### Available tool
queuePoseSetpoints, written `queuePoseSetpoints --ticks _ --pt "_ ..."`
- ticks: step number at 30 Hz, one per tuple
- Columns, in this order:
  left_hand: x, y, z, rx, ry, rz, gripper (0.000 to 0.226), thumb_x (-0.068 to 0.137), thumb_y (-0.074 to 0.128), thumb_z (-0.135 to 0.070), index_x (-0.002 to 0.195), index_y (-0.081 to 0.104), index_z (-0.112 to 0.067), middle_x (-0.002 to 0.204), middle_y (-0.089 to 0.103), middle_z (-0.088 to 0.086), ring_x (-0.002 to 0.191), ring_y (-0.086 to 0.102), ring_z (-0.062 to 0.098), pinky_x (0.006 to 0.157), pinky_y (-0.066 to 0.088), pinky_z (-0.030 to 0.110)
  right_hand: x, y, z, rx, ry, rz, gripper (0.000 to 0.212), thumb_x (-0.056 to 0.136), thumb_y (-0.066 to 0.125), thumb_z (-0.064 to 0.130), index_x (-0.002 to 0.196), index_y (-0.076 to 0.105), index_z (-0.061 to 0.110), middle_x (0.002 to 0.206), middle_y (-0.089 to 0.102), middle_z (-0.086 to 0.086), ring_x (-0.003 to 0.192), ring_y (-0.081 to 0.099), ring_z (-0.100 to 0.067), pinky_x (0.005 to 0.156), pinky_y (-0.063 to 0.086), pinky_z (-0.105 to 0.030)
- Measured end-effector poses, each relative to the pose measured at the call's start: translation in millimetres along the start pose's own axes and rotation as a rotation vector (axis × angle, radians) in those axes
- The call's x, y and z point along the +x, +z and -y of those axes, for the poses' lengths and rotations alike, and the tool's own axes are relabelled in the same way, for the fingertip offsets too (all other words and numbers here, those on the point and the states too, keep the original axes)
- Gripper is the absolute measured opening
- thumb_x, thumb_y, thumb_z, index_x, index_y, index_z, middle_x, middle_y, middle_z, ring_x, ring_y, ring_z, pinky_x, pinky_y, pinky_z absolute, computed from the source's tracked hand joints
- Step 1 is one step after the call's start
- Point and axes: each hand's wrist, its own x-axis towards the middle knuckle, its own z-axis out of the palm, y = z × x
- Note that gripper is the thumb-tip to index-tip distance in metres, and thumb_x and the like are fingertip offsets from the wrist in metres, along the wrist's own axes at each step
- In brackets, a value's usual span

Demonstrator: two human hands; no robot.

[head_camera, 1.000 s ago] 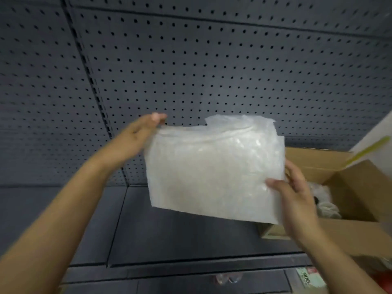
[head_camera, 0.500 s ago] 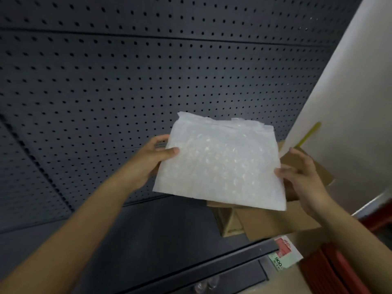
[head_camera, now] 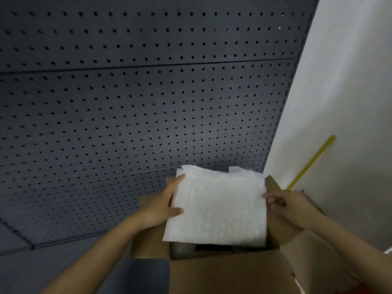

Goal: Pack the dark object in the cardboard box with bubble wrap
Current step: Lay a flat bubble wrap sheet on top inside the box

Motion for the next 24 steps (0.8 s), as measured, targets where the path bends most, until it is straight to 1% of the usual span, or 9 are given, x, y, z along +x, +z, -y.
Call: queuePoseSetpoints --ticks 3,4,6,7,9,13,17,21,24 --pt "3.8 15.5 4.1 0.144 -0.142 0.054 0.091 0.088 0.066 -0.025 0.152 0.002 -0.035 0.148 0.035 -0.003 0.119 0.044 0.011 0.095 0.039 0.021 18.7 1.4 -19.5 0.049 -0.07 0.154 0.073 0.087 0.054 -0.01 0.079 0.065 0.062 0.081 0.066 -0.002 0.073 0.061 0.004 0.077 0.046 -0.005" --pt "4.1 19.6 8.2 0.139 -0.198 0.068 0.091 0.088 0.066 -0.024 0.153 0.002 -0.032 0.15 0.034 -0.002 0.123 0.044 0.013 0.1 0.04 0.025 26.2 6.2 -24.0 0.022 -0.111 0.204 0.074 0.087 0.053 -0.01 0.078 0.063 0.063 0.081 0.065 -0.002 0.075 0.062 0.002 0.079 0.048 -0.009" --pt "5.6 26.8 14.2 0.153 -0.286 0.103 0.091 0.088 0.066 -0.025 0.153 0.002 -0.03 0.155 0.029 -0.001 0.132 0.04 0.017 0.108 0.036 0.031 41.3 16.5 -24.8 -0.092 -0.157 0.238 0.048 0.089 0.053 0.002 0.102 0.062 0.048 0.095 0.065 0.002 0.089 0.063 -0.01 0.089 0.052 -0.03" --pt "7.4 29.7 15.5 0.179 -0.317 0.11 0.091 0.089 0.065 -0.026 0.153 0.002 -0.029 0.156 0.027 0.0 0.135 0.038 0.018 0.11 0.034 0.033 46.8 20.9 -22.0 -0.141 -0.178 0.24 0.035 0.091 0.053 0.009 0.112 0.063 0.036 0.102 0.062 0.006 0.095 0.061 -0.014 0.093 0.05 -0.034" --pt "14.6 34.1 14.8 0.302 -0.342 0.107 0.089 0.09 0.062 -0.029 0.154 0.0 -0.027 0.158 0.022 0.003 0.138 0.033 0.021 0.111 0.032 0.034 54.4 27.7 -11.3 -0.205 -0.256 0.247 0.03 0.093 0.052 0.021 0.122 0.058 0.026 0.122 0.054 0.007 0.112 0.053 -0.014 0.102 0.042 -0.029" --pt "28.4 36.5 3.5 0.97 -0.253 0.012 0.103 0.079 0.068 -0.05 0.153 0.0 -0.03 0.158 0.007 0.007 0.142 0.017 0.028 0.114 0.021 0.041 61.2 41.5 6.5 -0.262 -0.383 0.313 0.052 0.092 0.053 0.042 0.139 0.037 0.029 0.15 0.031 0.008 0.139 0.027 -0.014 0.115 0.028 -0.032" --pt "42.3 17.6 11.1 0.836 -0.205 0.296 0.122 0.069 0.078 -0.046 0.147 -0.016 -0.046 0.16 -0.017 0.001 0.147 0.001 0.032 0.117 0.021 0.05 69.4 52.4 7.5 -0.466 -0.444 0.41 0.087 0.08 0.058 0.061 0.148 0.012 0.034 0.157 0.021 0.004 0.144 0.022 -0.022 0.117 0.023 -0.045" --pt "59.9 36.8 24.8 1.091 -0.178 0.366 0.126 0.062 0.081 -0.053 0.151 -0.008 -0.036 0.161 -0.005 0.01 0.147 0.0 0.033 0.118 0.004 0.048 82.0 64.1 11.8 -0.763 -0.5 0.492 0.096 0.07 0.054 0.076 0.148 0.014 0.035 0.158 0.022 0.001 0.141 0.025 -0.025 0.116 0.012 -0.048" --pt "70.5 68.0 25.9 1.333 -0.133 0.375 0.129 0.061 0.08 -0.057 0.153 -0.002 -0.021 0.158 0.009 0.02 0.145 0.011 0.037 0.118 0.002 0.048 89.2 72.7 18.7 -0.886 -0.453 0.579 0.099 0.068 0.053 0.078 0.148 0.014 0.036 0.155 0.029 -0.003 0.14 0.026 -0.028 0.115 0.005 -0.05"
